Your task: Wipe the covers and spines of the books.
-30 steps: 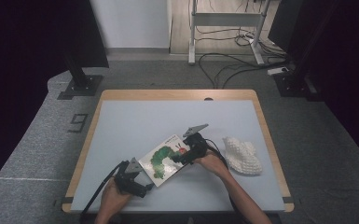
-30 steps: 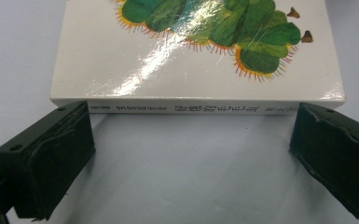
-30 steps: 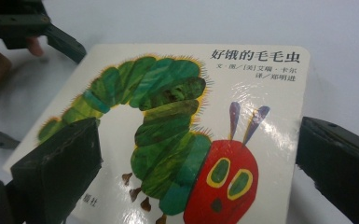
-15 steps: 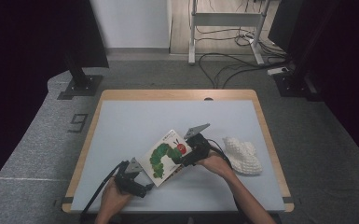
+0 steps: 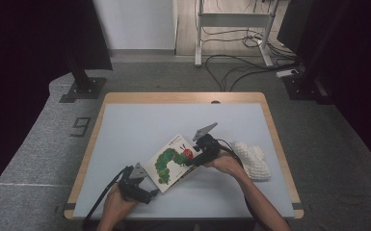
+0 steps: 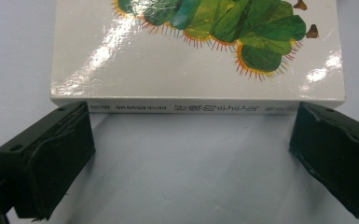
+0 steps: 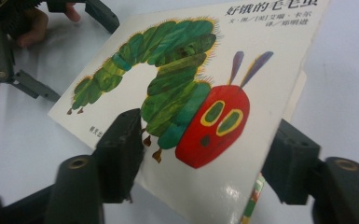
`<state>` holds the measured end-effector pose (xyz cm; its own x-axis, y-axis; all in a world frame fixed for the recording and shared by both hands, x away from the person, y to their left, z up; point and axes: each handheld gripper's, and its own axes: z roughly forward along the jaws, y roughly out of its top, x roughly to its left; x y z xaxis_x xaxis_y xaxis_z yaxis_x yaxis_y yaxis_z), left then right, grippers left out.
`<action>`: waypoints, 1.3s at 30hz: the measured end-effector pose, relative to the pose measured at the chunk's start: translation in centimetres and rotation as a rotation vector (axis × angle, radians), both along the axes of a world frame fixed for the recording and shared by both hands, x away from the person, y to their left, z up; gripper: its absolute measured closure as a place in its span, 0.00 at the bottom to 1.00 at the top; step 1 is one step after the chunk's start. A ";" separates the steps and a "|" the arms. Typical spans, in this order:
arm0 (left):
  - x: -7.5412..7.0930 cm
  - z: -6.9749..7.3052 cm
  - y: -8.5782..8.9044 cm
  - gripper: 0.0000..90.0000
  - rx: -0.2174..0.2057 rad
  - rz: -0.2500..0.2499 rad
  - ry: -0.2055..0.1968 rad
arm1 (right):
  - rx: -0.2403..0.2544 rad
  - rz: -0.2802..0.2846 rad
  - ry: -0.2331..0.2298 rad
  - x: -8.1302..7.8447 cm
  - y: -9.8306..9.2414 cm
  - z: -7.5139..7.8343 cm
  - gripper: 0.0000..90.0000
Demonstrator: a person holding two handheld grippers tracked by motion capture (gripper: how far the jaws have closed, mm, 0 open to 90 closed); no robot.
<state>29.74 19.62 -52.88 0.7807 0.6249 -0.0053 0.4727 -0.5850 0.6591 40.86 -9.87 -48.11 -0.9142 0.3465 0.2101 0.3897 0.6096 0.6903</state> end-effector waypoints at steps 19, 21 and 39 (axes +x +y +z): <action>0.1 0.2 0.0 0.00 -0.015 0.024 0.027 | 0.006 0.013 -0.046 -1.2 -1.7 0.3 0.62; 0.2 0.3 0.2 0.00 -0.035 0.033 0.047 | 0.006 0.011 -0.052 -1.4 -1.9 0.2 0.63; 0.7 1.3 -0.7 0.03 -0.062 0.031 0.070 | 0.026 -0.014 -0.070 -3.0 -3.3 -0.5 0.67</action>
